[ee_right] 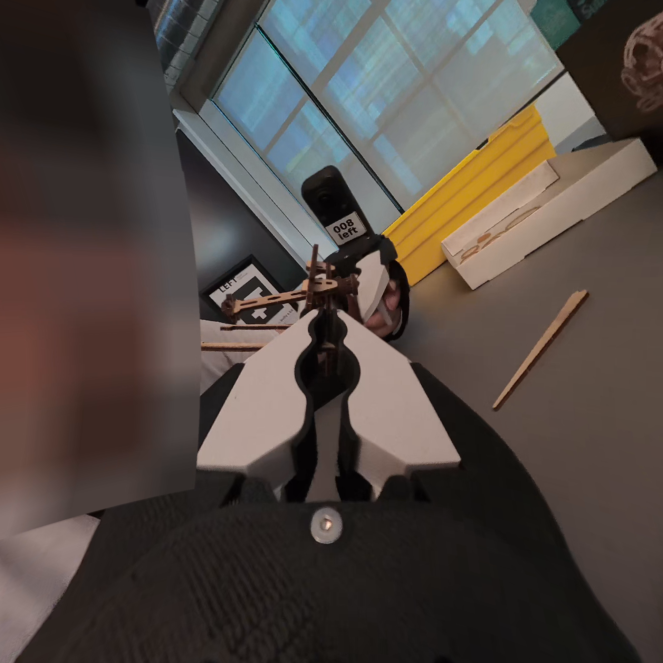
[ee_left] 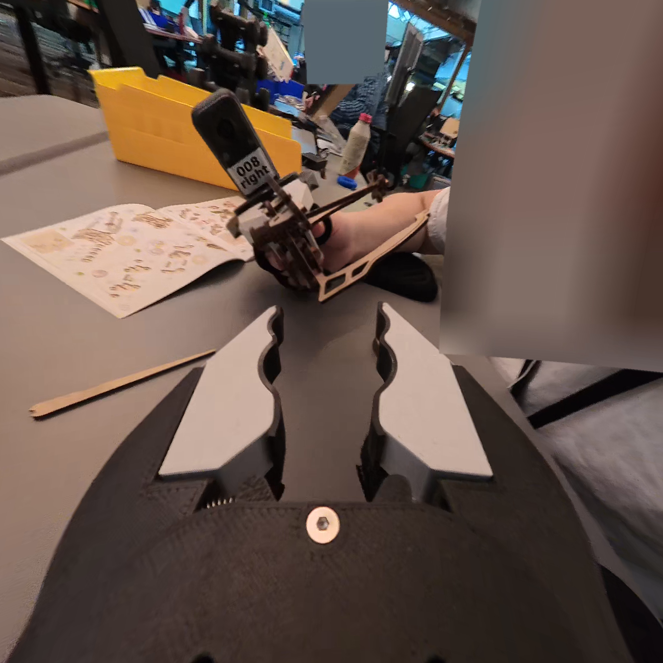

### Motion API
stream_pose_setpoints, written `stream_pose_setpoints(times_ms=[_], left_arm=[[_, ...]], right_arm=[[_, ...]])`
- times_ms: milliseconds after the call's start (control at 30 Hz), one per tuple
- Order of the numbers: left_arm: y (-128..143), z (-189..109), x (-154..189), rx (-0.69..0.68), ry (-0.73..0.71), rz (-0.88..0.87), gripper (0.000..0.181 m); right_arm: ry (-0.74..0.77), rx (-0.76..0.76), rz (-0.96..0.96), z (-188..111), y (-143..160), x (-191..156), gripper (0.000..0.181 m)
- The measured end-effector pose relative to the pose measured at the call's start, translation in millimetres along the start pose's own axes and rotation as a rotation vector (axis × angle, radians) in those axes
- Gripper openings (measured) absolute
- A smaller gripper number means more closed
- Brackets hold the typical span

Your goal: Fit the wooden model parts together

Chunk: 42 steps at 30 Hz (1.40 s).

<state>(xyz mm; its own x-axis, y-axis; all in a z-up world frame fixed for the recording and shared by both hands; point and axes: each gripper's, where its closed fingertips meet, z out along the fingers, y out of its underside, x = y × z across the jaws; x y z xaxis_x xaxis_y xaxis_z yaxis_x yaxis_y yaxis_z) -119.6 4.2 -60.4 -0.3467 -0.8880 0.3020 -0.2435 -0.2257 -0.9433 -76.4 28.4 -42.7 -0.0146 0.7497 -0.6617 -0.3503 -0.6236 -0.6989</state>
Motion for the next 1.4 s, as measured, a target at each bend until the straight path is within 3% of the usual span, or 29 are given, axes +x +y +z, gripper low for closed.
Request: stream_pose_setpoints(times_ms=[133,400,600,833,1167,1267,1400], left_arm=[[-10,-6,1,0.076,0.049,-0.064,0.041],[-15,-7,-14,0.120,-0.014,-0.113,0.025],[-16,5,-7,0.103,-0.009,-0.054,0.025],[-14,9,-2,0.075,-0.056,0.053,0.004],[0,-8,-21,-0.029,-0.221,0.154,0.002],[11,-9,-29,-0.138,-0.274,0.195,0.002],[22,-10,-36,-0.277,-0.369,0.363,0.002]], right_arm=[[0.025,-0.023,-0.077,-2,0,2,0.000],[0.044,-0.031,-0.182,2,0,4,0.000],[-0.005,-0.050,-0.308,12,3,-8,0.000],[-0.022,-0.084,-0.471,17,10,-17,0.000],[0.162,-0.248,-0.585,-2,18,9,0.017],[0.224,-0.297,-0.635,-12,16,18,0.021],[0.219,-0.291,-0.810,-11,5,2,0.021]])
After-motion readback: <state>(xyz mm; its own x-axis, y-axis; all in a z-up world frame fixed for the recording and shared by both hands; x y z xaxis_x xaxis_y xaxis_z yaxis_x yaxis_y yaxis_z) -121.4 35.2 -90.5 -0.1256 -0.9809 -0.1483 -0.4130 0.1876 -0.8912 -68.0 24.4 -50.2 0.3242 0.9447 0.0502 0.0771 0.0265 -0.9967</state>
